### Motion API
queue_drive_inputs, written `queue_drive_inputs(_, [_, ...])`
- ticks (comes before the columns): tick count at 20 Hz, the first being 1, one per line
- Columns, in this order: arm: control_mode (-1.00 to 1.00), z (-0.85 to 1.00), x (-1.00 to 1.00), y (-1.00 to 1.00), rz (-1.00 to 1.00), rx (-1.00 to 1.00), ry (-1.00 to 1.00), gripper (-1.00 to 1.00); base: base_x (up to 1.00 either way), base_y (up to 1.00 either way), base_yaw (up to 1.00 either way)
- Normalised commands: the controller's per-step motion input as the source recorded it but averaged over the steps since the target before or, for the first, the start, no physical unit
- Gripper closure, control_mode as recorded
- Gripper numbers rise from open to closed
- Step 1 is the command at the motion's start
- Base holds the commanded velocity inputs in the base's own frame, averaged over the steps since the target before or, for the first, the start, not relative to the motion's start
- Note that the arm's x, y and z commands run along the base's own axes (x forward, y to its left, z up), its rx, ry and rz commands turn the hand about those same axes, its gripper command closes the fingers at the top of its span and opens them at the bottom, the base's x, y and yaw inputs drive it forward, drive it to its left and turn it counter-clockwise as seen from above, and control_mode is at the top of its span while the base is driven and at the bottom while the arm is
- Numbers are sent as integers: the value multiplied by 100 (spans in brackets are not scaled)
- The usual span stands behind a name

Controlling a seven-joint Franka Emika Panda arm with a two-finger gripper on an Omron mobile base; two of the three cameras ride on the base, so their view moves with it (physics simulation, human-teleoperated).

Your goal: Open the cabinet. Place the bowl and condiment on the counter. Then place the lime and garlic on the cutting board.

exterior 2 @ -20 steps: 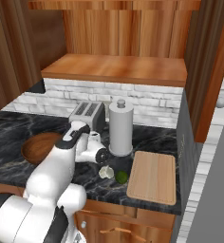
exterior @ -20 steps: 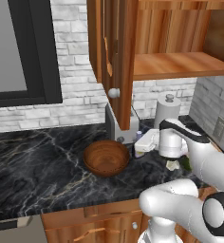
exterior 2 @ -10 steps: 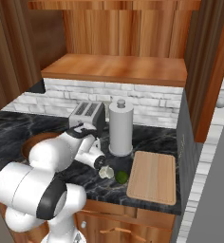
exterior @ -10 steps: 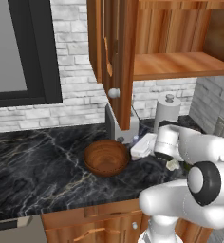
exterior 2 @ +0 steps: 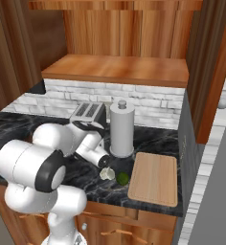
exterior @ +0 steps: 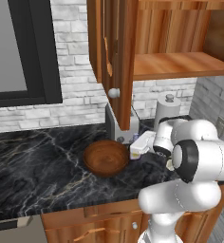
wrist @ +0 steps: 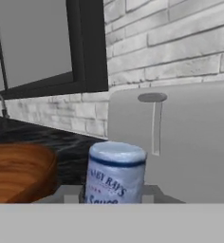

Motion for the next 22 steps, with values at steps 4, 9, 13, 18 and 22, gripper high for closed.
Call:
queue_drive_inputs(4, [-100, 0, 0, 0, 0, 0, 0, -100, 0, 0, 0])
queue_drive_inputs(9, [-100, 2, -1, 0, 0, 0, -1, -100, 0, 0, 0])
queue_drive_inputs(13, [-100, 8, -12, -10, 0, 0, 0, -100, 0, 0, 0])
queue_drive_inputs(18, [-100, 8, -24, -32, -1, -1, 2, -100, 0, 0, 0])
queue_drive_inputs(22, [-100, 24, -20, -39, -5, -2, 9, -100, 0, 0, 0])
